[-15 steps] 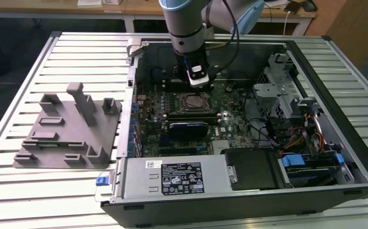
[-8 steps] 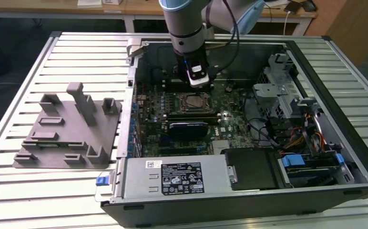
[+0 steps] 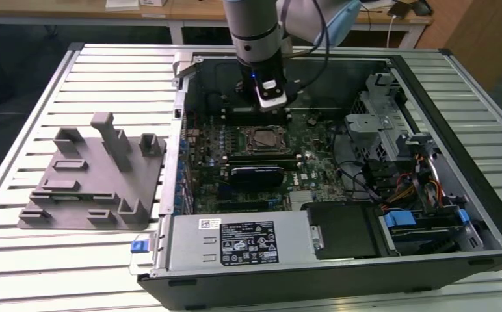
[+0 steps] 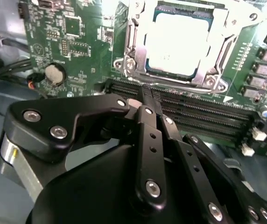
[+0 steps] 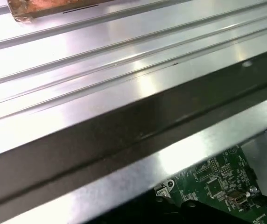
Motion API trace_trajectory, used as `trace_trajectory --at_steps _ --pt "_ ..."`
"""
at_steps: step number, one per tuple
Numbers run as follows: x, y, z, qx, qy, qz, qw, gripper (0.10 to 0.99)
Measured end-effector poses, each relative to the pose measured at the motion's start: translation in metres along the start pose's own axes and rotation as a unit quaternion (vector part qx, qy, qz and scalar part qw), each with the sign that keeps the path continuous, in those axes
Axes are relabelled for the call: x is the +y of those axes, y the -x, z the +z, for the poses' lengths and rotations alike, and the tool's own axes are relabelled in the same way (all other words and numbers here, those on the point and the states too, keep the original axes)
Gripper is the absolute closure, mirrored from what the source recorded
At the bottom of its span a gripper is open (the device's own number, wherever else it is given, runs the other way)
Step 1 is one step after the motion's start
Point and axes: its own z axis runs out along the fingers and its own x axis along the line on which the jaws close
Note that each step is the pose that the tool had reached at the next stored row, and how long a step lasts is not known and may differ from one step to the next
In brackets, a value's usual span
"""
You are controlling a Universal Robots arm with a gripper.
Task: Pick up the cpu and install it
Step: 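Install the first cpu locking lever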
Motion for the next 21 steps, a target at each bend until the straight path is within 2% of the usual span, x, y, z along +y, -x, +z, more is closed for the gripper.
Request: trace_trajectory --at_steps 3,9,11,12,19,21 --pt "0.0007 0.0008 -0.0042 0.0000 0.0000 0.000 1.0000 0.980" --pt "0.0009 0.0011 -0.0044 0.0003 -0.0001 0.000 1.0000 0.980" --pt "0.0016 0.0028 -0.0040 0.0045 -0.0029 0.000 1.0000 0.980" --pt "0.0026 0.0054 -0.0032 0.0115 -0.0071 0.001 0.9999 0.980" --pt "0.0059 0.0150 -0.0003 0.0478 -0.0298 0.003 0.9984 0.980" --pt "0.0061 0.0176 0.0003 0.0565 -0.0357 0.003 0.9978 0.980"
